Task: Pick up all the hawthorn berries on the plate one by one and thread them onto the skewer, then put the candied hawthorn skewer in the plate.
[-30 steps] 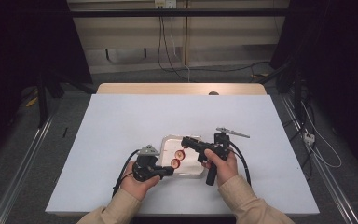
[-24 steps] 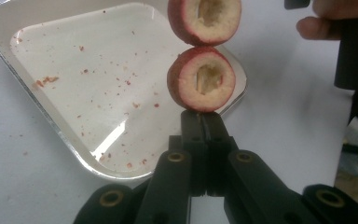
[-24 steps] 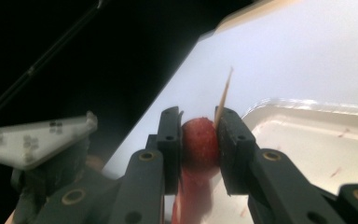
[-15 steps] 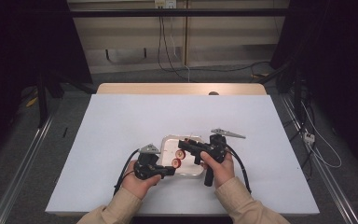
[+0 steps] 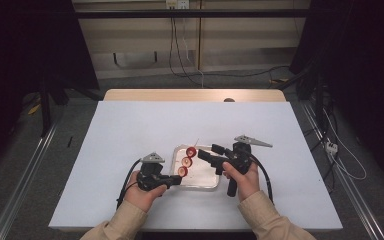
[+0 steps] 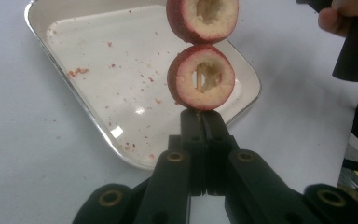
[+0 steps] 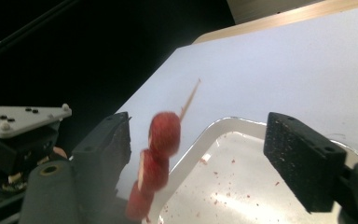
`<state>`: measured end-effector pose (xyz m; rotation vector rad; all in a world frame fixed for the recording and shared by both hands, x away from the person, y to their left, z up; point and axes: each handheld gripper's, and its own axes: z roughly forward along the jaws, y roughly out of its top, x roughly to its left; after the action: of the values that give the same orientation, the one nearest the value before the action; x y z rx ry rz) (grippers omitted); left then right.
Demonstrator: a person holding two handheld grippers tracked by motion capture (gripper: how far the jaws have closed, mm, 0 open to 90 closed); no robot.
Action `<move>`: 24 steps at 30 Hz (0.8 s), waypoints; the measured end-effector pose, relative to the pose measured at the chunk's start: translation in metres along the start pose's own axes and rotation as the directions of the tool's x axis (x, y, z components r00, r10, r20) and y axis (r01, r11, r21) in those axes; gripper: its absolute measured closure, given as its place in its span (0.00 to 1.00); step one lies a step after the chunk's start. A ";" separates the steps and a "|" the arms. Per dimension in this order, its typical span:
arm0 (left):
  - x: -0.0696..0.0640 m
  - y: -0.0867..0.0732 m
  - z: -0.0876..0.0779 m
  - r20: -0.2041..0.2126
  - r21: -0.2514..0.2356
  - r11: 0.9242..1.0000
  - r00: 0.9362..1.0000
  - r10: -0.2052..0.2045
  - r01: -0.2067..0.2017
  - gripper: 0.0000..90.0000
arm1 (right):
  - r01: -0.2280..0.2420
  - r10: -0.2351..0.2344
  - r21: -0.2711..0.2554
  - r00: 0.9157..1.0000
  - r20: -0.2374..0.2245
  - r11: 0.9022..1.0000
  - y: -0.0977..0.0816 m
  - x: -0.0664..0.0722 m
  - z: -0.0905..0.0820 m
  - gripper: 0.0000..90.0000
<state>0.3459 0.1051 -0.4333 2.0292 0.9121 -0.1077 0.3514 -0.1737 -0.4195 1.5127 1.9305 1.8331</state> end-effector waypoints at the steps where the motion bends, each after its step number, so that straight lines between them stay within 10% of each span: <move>1: 0.001 0.000 -0.001 0.001 0.002 1.000 1.000 -0.002 0.002 1.00 | 0.016 -0.016 0.003 1.000 0.010 1.000 -0.001 0.000 -0.001 0.22; 24: 0.010 0.005 -0.002 -0.007 -0.032 0.998 0.999 -0.046 0.046 0.99 | 0.132 -0.135 0.044 0.989 0.067 0.990 -0.016 -0.009 -0.008 0.14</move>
<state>0.3553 0.1106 -0.4323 1.9811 0.9600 -0.1094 0.3419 -0.1821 -0.4350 1.4012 1.9940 1.6749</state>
